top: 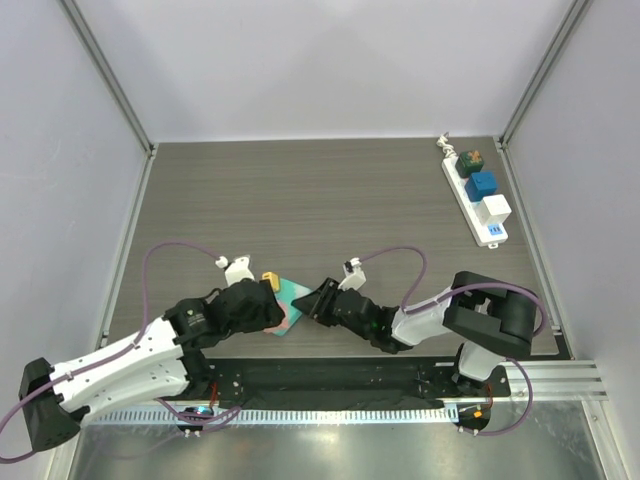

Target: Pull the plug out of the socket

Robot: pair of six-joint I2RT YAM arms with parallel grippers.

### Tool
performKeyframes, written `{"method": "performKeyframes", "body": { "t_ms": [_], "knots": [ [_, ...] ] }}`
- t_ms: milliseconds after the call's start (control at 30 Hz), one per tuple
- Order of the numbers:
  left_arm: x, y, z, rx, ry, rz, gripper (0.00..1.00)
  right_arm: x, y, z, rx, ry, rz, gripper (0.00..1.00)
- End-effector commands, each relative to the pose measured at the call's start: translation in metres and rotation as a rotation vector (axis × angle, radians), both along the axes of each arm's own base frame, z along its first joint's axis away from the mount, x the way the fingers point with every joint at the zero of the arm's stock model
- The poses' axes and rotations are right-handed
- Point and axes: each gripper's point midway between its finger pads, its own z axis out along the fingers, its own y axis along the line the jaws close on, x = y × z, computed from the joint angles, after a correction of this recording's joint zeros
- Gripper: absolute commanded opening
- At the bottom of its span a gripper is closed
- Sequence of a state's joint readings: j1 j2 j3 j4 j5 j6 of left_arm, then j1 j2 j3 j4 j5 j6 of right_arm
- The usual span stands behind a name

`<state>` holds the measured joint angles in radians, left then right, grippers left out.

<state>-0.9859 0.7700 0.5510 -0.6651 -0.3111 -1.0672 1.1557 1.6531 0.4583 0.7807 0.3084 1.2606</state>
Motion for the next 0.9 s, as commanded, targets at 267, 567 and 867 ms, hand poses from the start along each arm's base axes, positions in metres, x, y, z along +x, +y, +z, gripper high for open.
{"method": "performKeyframes", "body": {
  "t_ms": [267, 567, 867],
  "knots": [
    [-0.005, -0.072, 0.081, -0.07, -0.095, -0.235, 0.0, 0.01, -0.061, -0.06, -0.476, -0.047, -0.104, 0.01],
    [-0.003, -0.065, 0.132, -0.364, -0.334, -0.225, 0.0, 0.002, -0.071, -0.045, -0.34, -0.058, -0.097, 0.01],
    [-0.015, -0.045, 0.112, -0.392, -0.347, -0.247, 0.0, 0.001, -0.075, -0.028, -0.142, -0.031, -0.066, 0.01]
  ]
}}
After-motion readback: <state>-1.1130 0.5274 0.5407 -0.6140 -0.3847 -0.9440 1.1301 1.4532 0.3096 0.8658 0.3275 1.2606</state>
